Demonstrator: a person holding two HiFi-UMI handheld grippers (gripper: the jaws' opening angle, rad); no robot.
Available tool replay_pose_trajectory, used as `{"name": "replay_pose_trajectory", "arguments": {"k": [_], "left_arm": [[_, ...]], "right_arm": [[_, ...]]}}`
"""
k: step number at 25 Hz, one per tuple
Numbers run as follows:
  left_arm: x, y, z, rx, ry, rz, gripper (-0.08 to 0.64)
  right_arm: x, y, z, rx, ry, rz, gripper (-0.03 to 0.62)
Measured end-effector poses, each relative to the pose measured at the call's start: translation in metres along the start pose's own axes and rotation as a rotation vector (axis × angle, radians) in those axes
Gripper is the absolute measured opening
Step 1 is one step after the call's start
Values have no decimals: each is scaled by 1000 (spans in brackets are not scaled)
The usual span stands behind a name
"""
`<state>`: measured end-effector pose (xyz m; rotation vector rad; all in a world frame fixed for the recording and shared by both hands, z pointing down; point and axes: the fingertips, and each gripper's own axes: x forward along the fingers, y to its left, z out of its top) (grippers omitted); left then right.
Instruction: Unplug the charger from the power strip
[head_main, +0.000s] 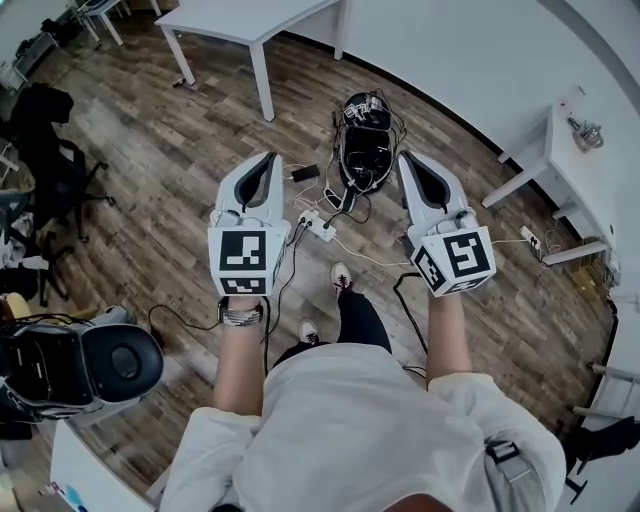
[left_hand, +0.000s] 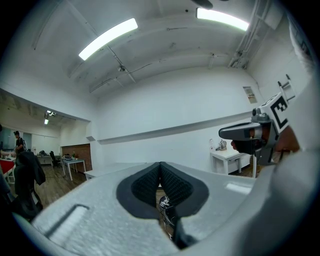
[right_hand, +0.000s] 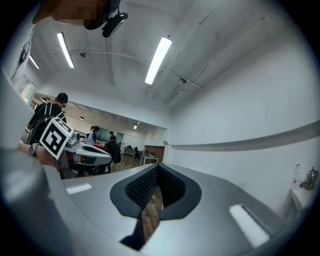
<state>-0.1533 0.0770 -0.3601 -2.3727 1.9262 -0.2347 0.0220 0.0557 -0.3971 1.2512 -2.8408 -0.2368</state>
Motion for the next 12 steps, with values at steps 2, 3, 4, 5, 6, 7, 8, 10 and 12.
{"name": "replay_pose_trajectory", "arguments": {"k": [2, 3, 4, 5, 6, 7, 8, 10, 12], "left_arm": [[0, 0, -1, -2, 1, -6, 5], [-1, 0, -1, -2, 0, -8, 5], [-1, 0, -1, -2, 0, -10, 5], [-2, 1, -1, -2, 2, -11, 5], [-2, 2, -1, -1, 4, -12, 5], [-3, 3, -2, -1, 7, -12, 5], [-5, 4, -2, 0, 10, -11, 5], [-7, 6, -3, 3, 13, -10, 5], [-9, 7, -4, 6, 13, -10, 5]], "right_arm": [[0, 1, 1, 1, 0, -1, 2], [0, 2, 1, 2, 1, 0, 2], [1, 3, 1, 3, 2, 2, 2], [2, 5, 1, 4, 3, 4, 2], [2, 7, 0, 6, 4, 6, 2], [3, 9, 0, 8, 5, 9, 2], [3, 11, 0, 9, 6, 13, 2], [4, 16, 0, 10, 6, 19, 2], [5, 19, 0, 9, 7, 22, 2]]}}
